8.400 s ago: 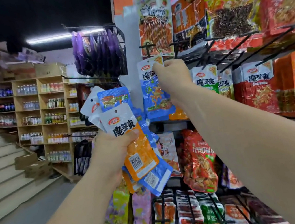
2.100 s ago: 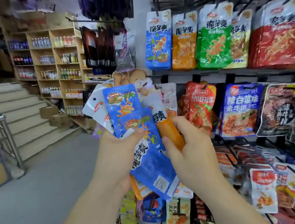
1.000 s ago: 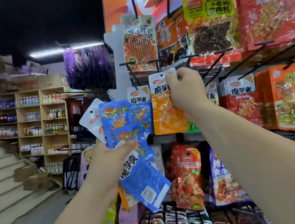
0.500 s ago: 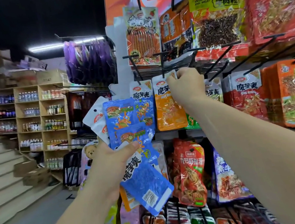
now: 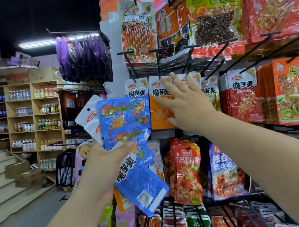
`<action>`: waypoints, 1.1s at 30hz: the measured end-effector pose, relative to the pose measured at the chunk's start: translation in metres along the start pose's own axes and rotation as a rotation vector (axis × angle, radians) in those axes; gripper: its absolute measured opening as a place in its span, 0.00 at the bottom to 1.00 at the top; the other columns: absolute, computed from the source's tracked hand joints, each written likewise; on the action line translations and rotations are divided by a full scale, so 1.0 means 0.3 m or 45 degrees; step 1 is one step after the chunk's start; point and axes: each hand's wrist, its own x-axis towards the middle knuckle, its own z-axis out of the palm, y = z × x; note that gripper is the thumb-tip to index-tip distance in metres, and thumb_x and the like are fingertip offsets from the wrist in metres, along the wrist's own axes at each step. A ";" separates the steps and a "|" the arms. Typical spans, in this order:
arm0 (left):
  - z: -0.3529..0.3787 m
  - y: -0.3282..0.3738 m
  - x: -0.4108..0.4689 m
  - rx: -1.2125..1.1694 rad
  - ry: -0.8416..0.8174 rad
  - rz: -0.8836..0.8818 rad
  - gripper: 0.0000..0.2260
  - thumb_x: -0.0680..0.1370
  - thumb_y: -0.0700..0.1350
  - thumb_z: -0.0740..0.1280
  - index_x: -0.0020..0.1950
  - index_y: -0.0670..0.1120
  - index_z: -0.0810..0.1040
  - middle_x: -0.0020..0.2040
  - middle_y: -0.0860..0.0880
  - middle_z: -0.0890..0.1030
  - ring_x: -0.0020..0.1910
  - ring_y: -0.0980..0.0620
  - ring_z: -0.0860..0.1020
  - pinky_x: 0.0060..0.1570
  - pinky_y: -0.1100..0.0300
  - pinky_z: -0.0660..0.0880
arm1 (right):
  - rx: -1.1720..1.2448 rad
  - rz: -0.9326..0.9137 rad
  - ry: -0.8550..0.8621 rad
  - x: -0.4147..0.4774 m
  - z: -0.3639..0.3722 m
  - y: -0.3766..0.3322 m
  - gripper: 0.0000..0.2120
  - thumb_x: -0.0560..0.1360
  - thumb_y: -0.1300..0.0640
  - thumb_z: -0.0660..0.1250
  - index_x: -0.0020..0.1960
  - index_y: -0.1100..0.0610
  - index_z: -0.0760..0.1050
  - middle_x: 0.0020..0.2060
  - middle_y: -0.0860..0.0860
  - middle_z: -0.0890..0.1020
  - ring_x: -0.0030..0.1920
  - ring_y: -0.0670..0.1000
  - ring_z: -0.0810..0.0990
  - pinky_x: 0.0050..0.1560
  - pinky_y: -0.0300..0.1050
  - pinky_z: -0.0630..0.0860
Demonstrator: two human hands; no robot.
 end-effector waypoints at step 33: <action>-0.057 0.009 -0.021 -0.132 0.148 -0.131 0.25 0.75 0.39 0.77 0.70 0.46 0.74 0.61 0.42 0.85 0.55 0.40 0.86 0.58 0.35 0.81 | 0.034 -0.338 -0.490 0.108 -0.071 -0.186 0.29 0.87 0.43 0.50 0.85 0.47 0.48 0.83 0.46 0.38 0.83 0.56 0.36 0.79 0.70 0.37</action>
